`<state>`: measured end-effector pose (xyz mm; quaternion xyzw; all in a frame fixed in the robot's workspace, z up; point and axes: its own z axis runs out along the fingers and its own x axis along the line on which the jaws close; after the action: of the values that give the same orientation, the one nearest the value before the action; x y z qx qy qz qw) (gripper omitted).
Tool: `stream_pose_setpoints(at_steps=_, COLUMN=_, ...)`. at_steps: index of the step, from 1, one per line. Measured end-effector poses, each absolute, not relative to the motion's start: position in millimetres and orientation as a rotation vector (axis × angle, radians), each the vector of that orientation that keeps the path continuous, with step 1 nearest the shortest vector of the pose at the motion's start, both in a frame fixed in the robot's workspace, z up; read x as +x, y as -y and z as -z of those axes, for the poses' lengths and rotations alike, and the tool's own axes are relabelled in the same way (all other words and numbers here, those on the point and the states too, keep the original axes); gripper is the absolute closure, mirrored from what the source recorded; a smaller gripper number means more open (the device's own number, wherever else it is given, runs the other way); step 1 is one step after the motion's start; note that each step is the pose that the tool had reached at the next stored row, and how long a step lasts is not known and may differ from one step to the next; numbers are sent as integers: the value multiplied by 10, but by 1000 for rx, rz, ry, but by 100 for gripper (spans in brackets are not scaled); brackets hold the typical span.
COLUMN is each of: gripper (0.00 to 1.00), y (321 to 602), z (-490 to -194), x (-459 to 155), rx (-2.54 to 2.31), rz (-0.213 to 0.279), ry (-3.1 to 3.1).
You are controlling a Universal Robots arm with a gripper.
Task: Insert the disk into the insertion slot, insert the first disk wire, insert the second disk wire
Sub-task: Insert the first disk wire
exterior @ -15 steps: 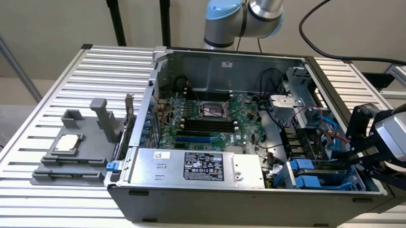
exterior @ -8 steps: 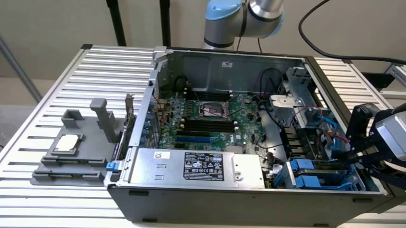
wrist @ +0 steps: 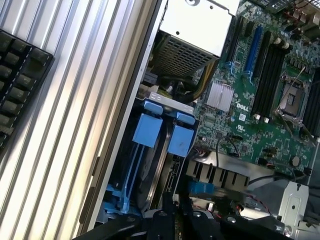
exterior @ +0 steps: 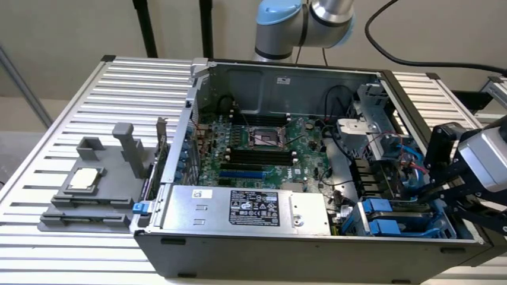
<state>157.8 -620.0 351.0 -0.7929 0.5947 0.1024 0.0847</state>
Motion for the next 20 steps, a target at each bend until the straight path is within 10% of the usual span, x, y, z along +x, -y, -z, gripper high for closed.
stream_pose_setpoints(at_steps=20, gripper=84, y=6180, z=-3450, x=1508, rx=-2208, rz=-326, ry=-2009)
